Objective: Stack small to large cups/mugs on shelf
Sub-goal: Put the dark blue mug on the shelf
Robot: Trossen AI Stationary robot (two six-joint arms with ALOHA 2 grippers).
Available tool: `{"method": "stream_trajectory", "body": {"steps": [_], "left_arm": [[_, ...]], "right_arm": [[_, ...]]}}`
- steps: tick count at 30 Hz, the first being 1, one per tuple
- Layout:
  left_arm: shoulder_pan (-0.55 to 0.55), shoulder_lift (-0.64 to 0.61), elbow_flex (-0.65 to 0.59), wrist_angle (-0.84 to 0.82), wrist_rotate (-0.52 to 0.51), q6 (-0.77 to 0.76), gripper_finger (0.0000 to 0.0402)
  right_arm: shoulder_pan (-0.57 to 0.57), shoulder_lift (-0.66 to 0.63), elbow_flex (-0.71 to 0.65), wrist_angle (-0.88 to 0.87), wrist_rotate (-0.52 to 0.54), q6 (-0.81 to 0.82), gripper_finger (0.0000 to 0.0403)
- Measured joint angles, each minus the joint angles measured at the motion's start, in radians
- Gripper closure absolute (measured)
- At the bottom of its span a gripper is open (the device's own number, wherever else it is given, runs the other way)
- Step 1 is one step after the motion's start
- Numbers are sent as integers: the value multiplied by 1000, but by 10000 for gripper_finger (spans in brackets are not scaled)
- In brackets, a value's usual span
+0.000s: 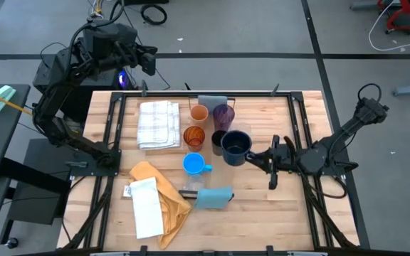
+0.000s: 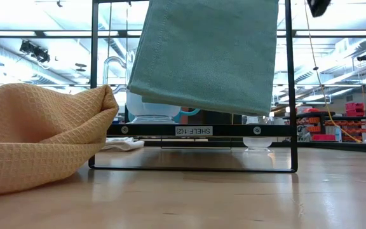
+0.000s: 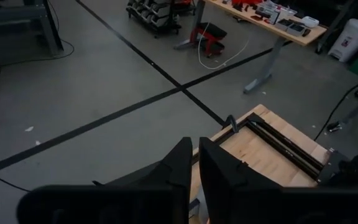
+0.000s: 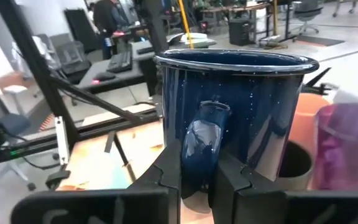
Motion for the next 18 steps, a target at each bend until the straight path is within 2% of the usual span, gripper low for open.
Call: {"method": "stream_trajectory", "body": {"steps": [8,18], "left_arm": [[-1,0,0,2,0,0,360],[-1,0,0,7,0,-19,366]], "right_arm": [[30,0,-191,327,1,-43,355],[30,0,-312,352,-9,2,355]]}}
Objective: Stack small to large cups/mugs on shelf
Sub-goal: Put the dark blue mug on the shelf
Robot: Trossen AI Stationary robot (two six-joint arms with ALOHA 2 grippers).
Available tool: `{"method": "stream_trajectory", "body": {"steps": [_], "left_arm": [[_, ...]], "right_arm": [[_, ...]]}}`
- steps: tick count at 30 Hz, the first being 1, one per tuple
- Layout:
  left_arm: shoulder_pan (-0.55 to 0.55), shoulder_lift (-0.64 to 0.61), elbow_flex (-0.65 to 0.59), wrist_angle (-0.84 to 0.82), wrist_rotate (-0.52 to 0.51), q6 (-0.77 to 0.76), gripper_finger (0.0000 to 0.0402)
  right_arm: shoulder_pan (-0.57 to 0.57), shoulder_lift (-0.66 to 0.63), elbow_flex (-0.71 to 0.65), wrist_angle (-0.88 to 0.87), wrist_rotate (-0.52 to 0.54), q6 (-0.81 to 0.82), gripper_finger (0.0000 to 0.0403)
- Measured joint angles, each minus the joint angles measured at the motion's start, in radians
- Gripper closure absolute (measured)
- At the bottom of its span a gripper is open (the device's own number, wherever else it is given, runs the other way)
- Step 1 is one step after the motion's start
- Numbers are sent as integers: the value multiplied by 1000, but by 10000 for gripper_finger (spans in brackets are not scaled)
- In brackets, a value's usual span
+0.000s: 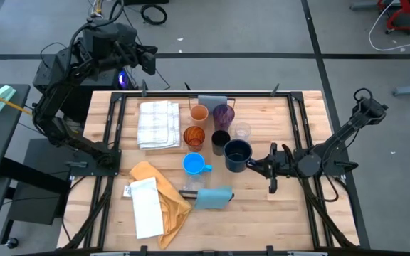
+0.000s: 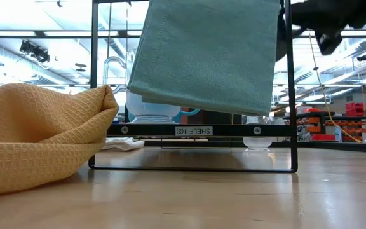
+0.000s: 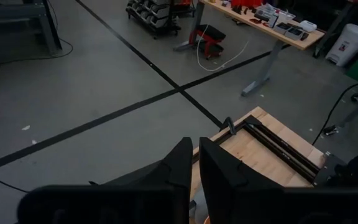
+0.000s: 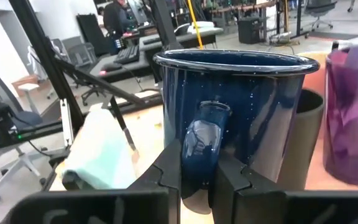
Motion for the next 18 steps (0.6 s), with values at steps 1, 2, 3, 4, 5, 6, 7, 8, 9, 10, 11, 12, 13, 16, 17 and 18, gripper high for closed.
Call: {"method": "stream_trajectory", "body": {"steps": [1,2,3,4,5,6,7,8,9,10,11,12,13,16,17,18], "left_arm": [[0,0,0,1,0,-1,364],[0,0,0,4,0,-4,362],[0,0,0,6,0,-5,361],[0,0,0,6,0,-5,359],[0,0,0,7,0,-5,359],[0,0,0,10,0,-5,358],[0,0,0,13,0,-5,359],[0,0,0,15,0,-5,360],[0,0,0,17,0,-5,361],[0,0,0,22,0,-4,363],[0,0,0,27,0,-1,365],[0,0,0,30,0,9,367],[0,0,0,33,0,13,369],[0,0,0,34,0,18,373],[0,0,0,34,0,19,374],[0,0,0,34,0,19,374]], "right_arm": [[0,0,-9,2,-2,6,355],[0,3,-16,7,-3,7,355],[0,7,-23,17,-3,6,355],[0,13,-29,24,-6,4,355],[0,20,-32,28,-16,5,355],[-1,32,-35,35,-26,7,355],[-3,45,-39,44,-33,14,355],[-3,60,-45,56,-35,21,355],[-3,76,-50,71,-40,24,355],[-3,94,-52,90,-41,28,355],[-3,113,-56,116,-41,30,355],[-3,132,-59,137,-41,30,355],[-3,155,-59,157,-41,29,355],[-13,223,-59,219,-45,26,355],[-19,247,-59,246,-50,26,355],[-25,269,-59,263,-59,26,355]]}}
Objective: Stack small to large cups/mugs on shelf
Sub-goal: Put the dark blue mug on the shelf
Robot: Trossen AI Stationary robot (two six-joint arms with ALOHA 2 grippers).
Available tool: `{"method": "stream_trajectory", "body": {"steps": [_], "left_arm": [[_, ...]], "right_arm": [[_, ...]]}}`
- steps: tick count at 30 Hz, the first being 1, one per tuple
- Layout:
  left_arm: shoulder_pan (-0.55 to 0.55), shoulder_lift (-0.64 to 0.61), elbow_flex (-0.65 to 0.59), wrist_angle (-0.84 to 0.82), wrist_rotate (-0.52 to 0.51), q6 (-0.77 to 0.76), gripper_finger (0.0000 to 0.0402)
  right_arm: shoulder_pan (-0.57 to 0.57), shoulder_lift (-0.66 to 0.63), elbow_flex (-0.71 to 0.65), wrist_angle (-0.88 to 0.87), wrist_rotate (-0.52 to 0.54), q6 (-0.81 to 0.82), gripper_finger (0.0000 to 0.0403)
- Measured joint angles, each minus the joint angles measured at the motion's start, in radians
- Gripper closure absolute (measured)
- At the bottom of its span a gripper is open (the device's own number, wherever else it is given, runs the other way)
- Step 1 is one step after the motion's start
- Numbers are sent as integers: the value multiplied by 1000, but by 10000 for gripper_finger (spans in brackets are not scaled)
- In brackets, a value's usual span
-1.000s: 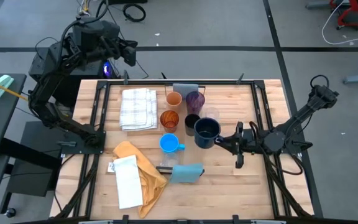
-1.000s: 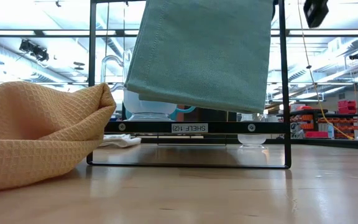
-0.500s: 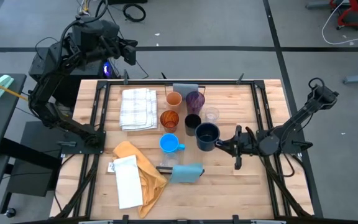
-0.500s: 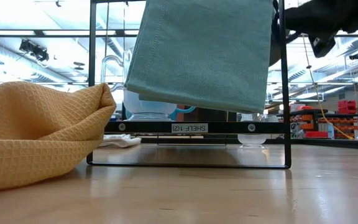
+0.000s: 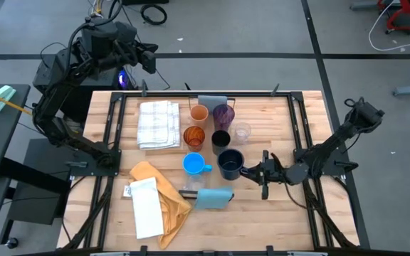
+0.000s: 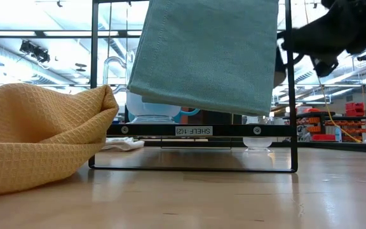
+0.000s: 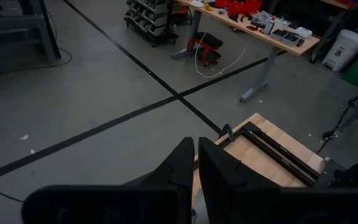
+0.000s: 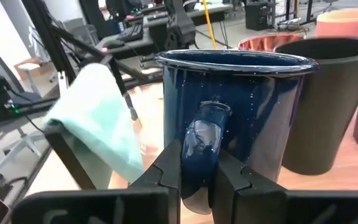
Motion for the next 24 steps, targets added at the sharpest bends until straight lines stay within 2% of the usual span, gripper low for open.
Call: {"method": "stream_trajectory", "body": {"steps": [7,18,24], "left_arm": [[0,0,0,0,0,6,363],[0,0,0,-3,4,26,373],[0,0,0,-3,4,26,366]], "right_arm": [[-49,118,0,103,-42,-3,355],[-99,187,0,113,-95,11,355],[-105,222,0,126,-104,23,356]]}}
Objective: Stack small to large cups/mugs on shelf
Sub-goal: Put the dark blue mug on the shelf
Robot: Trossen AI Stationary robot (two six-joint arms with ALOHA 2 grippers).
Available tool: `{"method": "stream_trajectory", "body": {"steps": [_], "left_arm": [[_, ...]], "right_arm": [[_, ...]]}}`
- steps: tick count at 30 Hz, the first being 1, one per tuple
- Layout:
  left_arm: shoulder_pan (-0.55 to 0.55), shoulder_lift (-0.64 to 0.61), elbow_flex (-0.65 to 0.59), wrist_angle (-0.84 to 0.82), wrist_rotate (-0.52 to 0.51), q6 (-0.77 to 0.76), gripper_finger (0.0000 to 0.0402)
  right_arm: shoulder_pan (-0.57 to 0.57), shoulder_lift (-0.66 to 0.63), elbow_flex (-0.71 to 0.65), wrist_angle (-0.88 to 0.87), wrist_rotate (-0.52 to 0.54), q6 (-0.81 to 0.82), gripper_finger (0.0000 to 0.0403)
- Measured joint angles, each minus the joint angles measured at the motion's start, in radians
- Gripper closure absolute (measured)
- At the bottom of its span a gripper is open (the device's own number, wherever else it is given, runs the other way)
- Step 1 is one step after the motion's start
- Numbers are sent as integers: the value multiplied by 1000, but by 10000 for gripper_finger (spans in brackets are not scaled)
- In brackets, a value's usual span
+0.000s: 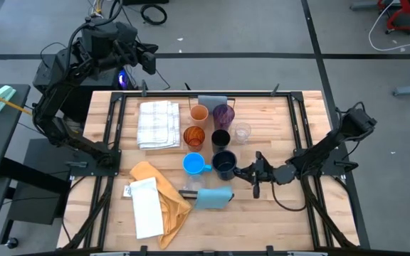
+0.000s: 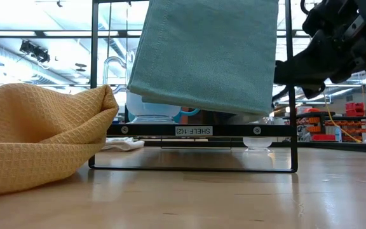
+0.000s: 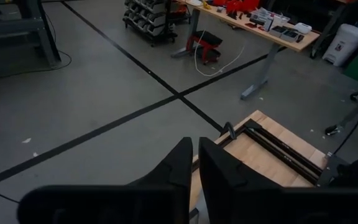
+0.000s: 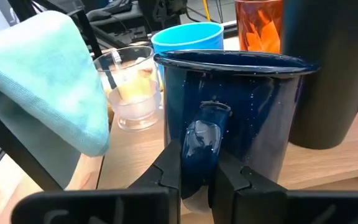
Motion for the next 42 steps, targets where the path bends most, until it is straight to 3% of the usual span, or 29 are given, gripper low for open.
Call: {"method": "stream_trajectory", "body": {"steps": [16,42], "left_arm": [[-5,0,0,0,0,1,371],[-33,0,0,8,0,1,367]], "right_arm": [[-6,59,2,53,-16,21,355],[-13,59,2,-17,-56,34,357]]}}
